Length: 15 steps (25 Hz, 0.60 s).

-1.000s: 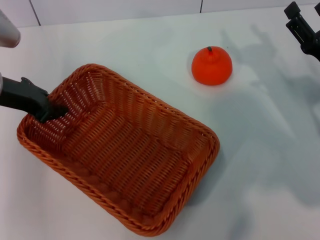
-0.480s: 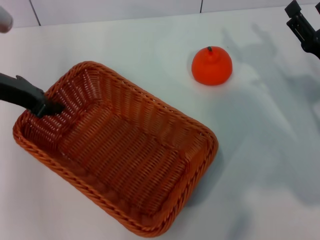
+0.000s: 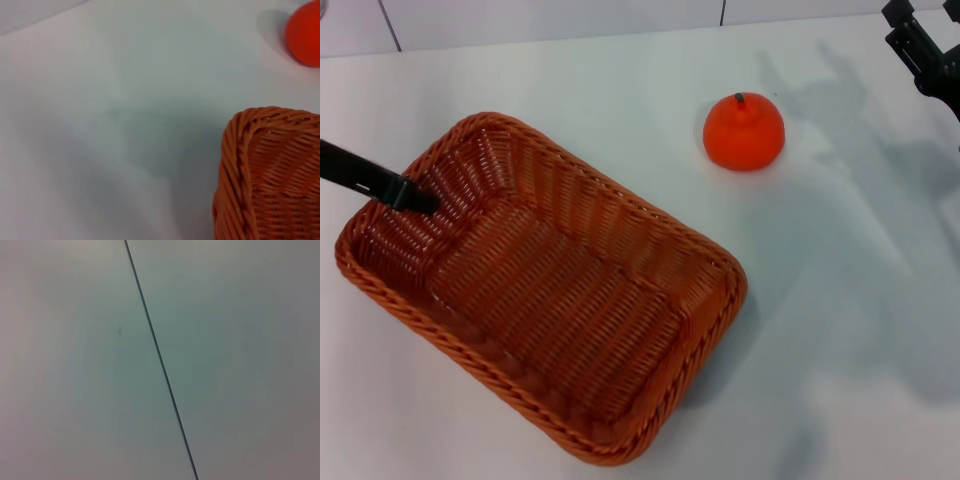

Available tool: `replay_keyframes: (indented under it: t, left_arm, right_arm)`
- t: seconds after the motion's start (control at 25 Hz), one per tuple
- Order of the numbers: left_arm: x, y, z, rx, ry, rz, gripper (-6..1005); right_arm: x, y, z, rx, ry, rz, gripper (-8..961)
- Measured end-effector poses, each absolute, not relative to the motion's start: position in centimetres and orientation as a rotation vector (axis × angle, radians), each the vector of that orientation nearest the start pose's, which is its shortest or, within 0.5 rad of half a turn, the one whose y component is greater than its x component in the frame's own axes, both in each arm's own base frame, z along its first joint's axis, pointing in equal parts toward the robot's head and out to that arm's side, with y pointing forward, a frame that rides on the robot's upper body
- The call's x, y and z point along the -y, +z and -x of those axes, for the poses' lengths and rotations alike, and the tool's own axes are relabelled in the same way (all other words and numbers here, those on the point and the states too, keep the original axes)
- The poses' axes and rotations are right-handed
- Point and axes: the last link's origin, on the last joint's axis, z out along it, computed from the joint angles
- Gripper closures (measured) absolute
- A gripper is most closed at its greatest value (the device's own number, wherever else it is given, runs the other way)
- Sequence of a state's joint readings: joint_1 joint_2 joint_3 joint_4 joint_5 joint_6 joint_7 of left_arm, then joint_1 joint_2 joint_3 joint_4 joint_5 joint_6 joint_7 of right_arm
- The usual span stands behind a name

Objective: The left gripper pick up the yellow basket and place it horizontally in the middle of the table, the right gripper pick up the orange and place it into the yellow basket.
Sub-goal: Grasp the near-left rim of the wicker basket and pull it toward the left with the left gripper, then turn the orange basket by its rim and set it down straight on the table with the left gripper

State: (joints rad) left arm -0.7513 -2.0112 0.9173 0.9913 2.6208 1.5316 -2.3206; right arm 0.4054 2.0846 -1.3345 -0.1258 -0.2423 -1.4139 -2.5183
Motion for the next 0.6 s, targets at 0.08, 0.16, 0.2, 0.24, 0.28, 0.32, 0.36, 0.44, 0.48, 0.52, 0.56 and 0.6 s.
replay_keyframes:
  t: [0.08,0.16,0.2,0.24,0.28,0.32,0.36,0.44,0.48,0.52,0.56,0.6]
  left_arm:
    - [-39.7,4.7,22.9,1.19,0.281,2.51,853]
    - [-39.8,4.6,22.9,1.242,0.273,2.491,855]
    - [-39.9,4.6,22.9,1.273,0.266,2.48,856]
    - [-39.9,4.6,23.0,1.299,0.262,2.472,858]
    - [-39.9,4.6,23.0,1.323,0.257,2.464,859]
    - [-40.0,4.6,23.0,1.35,0.252,2.457,860]
    - [-40.0,4.7,23.0,1.379,0.243,2.451,861]
    - [-40.0,4.8,23.0,1.41,0.227,2.444,864]
    - [-40.0,4.9,22.9,1.425,0.216,2.439,865]
    - [-40.1,5.2,23.0,1.442,0.198,2.429,867]
    - [-40.1,5.3,23.0,1.453,0.186,2.425,868]
    - [-40.1,5.6,23.0,1.467,0.17,2.419,869]
  right_arm:
    - [-31.9,1.4,-31.1,1.635,-1.263,0.626,51]
    - [-32.0,1.4,-31.1,1.636,-1.264,0.625,52]
    - [-32.0,1.5,-31.0,1.636,-1.264,0.623,52]
    - [-32.0,1.5,-31.0,1.635,-1.265,0.623,53]
    - [-32.1,1.5,-31.0,1.633,-1.266,0.623,53]
    - [-32.1,1.5,-31.0,1.632,-1.267,0.623,54]
    - [-32.1,1.6,-31.0,1.63,-1.268,0.622,54]
    - [-32.2,1.6,-31.0,1.628,-1.269,0.622,55]
    - [-32.2,1.6,-31.0,1.628,-1.27,0.622,55]
    - [-32.3,1.6,-31.0,1.628,-1.27,0.623,55]
    - [-32.3,1.6,-31.0,1.629,-1.27,0.623,56]
    - [-32.3,1.6,-31.0,1.629,-1.271,0.623,56]
